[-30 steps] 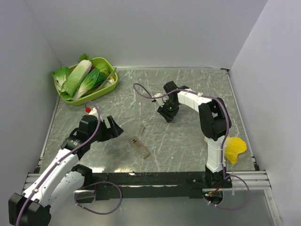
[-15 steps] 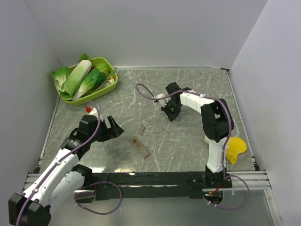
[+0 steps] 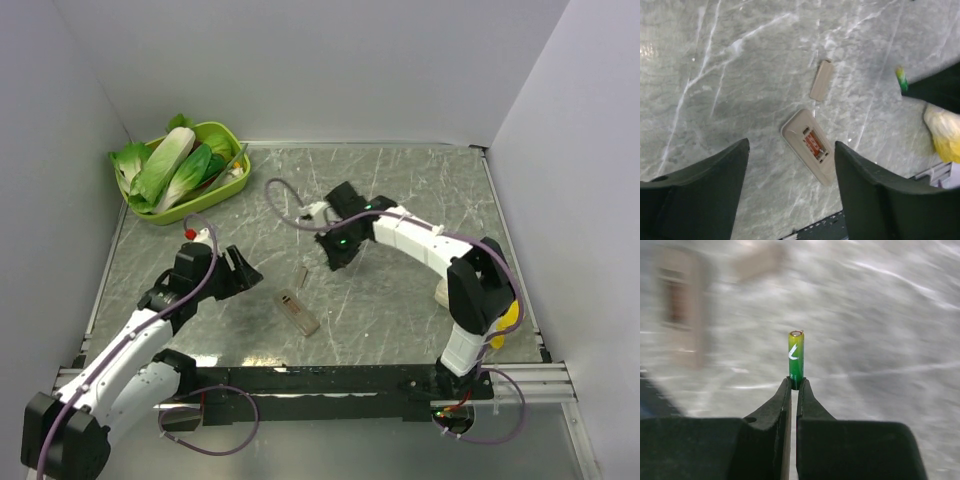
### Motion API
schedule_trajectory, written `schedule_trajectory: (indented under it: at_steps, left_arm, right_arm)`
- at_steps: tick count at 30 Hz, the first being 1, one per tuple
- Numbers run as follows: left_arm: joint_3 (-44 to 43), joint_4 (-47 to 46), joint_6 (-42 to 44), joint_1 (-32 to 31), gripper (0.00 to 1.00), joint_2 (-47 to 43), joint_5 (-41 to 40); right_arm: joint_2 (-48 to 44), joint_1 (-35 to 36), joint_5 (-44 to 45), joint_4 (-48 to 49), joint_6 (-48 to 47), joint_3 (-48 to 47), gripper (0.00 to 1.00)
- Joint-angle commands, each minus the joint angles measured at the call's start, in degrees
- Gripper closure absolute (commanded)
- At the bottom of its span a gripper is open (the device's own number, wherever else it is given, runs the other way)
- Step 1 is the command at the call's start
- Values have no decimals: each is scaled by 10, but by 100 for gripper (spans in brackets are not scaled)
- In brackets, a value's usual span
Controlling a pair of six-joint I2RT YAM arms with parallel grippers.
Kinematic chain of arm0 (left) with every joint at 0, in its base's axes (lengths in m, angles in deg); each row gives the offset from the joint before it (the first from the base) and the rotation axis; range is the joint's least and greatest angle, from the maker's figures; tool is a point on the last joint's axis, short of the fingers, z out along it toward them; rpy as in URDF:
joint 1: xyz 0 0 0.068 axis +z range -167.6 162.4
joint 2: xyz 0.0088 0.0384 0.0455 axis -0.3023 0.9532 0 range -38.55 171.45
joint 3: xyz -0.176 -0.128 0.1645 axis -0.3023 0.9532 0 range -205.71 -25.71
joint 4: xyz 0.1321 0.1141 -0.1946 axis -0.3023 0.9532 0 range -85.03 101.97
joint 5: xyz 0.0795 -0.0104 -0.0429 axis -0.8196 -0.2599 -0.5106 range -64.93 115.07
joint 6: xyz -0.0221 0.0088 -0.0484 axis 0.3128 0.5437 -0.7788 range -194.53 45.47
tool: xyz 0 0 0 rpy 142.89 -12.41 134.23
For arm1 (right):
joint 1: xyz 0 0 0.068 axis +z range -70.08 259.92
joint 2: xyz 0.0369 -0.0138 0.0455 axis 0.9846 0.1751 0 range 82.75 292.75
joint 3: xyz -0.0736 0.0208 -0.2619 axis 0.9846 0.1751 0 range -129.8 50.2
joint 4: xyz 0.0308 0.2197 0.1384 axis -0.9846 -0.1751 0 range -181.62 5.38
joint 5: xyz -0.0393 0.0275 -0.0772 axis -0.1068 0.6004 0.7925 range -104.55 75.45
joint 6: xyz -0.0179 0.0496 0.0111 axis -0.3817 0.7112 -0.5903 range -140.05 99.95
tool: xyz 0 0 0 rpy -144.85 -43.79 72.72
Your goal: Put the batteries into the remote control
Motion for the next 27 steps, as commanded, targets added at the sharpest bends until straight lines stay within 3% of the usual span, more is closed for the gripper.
schedule_trajectory:
  at_steps: [1, 5, 9, 18, 27]
  left_arm:
    - [6, -66, -29, 2, 35, 58, 5]
    - [-18, -88, -21, 2, 46, 136, 30]
    - [-34, -105, -4, 2, 51, 196, 52]
    - [-50, -139, 5, 2, 55, 306, 123]
    - [-15, -171, -6, 1, 64, 339, 176]
  right_arm:
    - [-16, 92, 3, -73, 155, -46, 100]
    - [10, 163, 24, -141, 205, -90, 100]
    - [41, 195, 24, -187, 233, -135, 100]
    - [119, 216, 23, -239, 262, -214, 100]
    - [171, 218, 12, -249, 274, -253, 100]
